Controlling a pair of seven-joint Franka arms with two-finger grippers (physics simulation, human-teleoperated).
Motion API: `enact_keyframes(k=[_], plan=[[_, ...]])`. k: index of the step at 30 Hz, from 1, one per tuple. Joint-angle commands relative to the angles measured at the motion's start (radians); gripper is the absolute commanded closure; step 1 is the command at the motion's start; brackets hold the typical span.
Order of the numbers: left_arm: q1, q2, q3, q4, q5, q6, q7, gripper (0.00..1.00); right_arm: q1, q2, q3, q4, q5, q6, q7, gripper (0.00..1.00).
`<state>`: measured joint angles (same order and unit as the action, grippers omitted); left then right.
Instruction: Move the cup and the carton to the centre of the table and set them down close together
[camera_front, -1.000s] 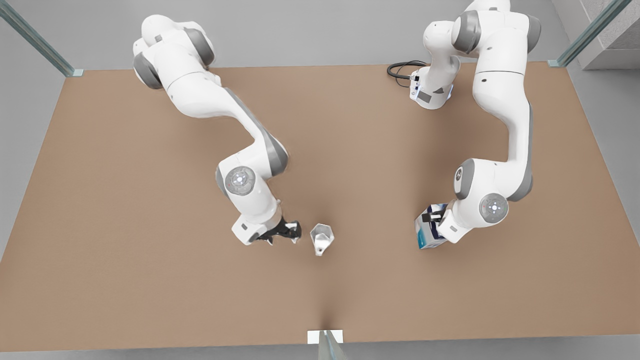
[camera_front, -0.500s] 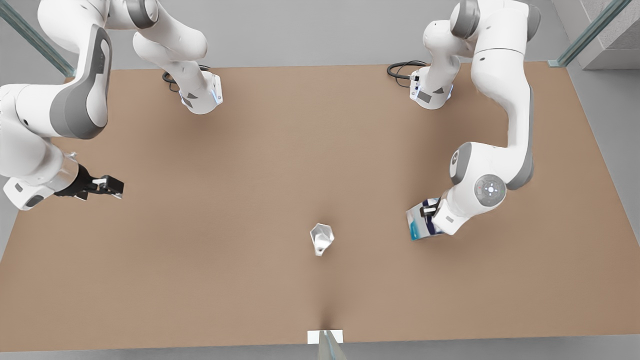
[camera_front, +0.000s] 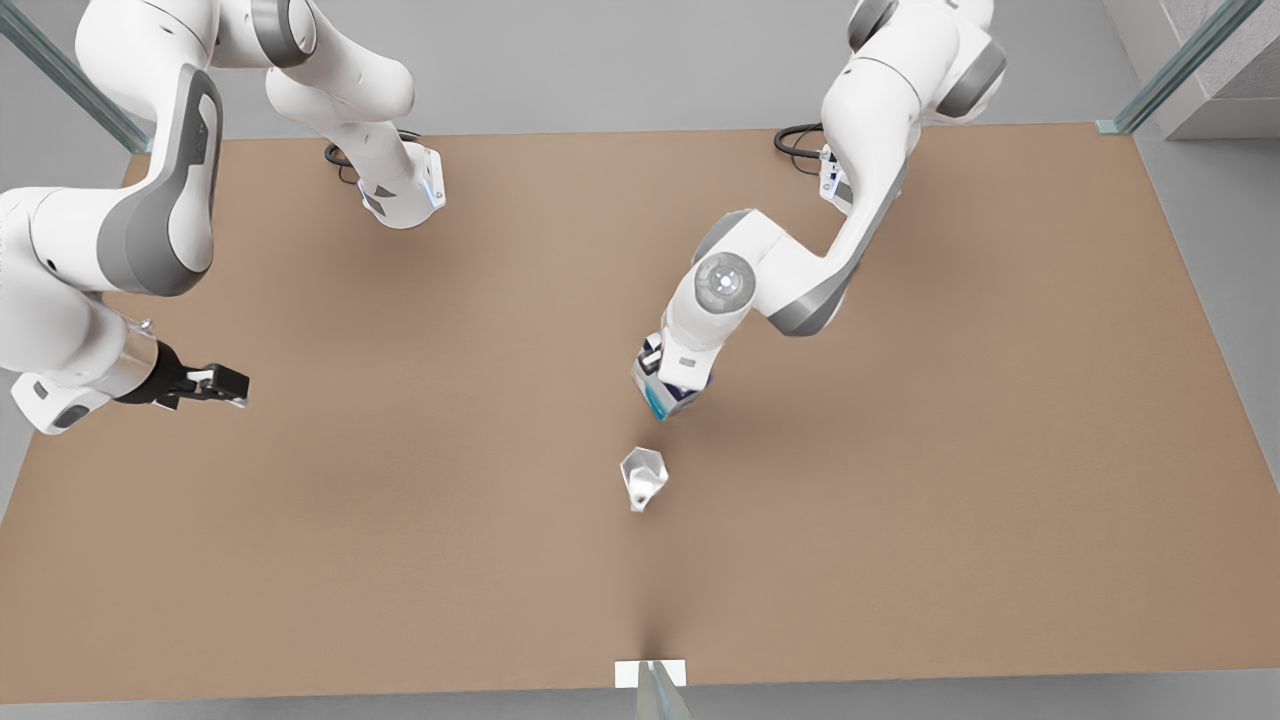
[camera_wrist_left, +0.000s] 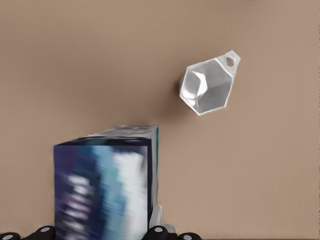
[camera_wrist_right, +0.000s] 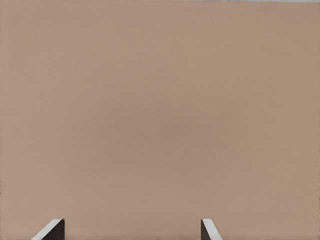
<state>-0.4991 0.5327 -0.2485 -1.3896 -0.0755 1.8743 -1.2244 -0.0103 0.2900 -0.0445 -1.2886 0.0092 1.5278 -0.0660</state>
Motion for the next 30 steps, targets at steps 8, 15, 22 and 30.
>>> enact_keyframes(k=[8, 15, 22, 30], plan=[[-0.016, 0.085, 0.002, 0.041, 0.000, 0.068, -0.033, 0.00, 0.012, -0.009, 0.002, 0.003, -0.009, 0.000, -0.002, 0.00], [-0.018, 0.090, 0.002, 0.041, 0.000, 0.068, -0.033, 0.00, 0.009, -0.006, 0.002, 0.015, -0.015, 0.002, 0.000, 0.00], [0.074, 0.023, 0.302, 0.202, 0.039, -0.277, 0.860, 0.00, 0.007, -0.006, 0.002, 0.017, -0.012, 0.003, 0.000, 0.00], [0.404, -0.217, 0.192, 0.109, 0.143, -0.284, 1.134, 0.00, 0.006, -0.009, 0.000, 0.017, -0.014, 0.003, 0.000, 0.00]])
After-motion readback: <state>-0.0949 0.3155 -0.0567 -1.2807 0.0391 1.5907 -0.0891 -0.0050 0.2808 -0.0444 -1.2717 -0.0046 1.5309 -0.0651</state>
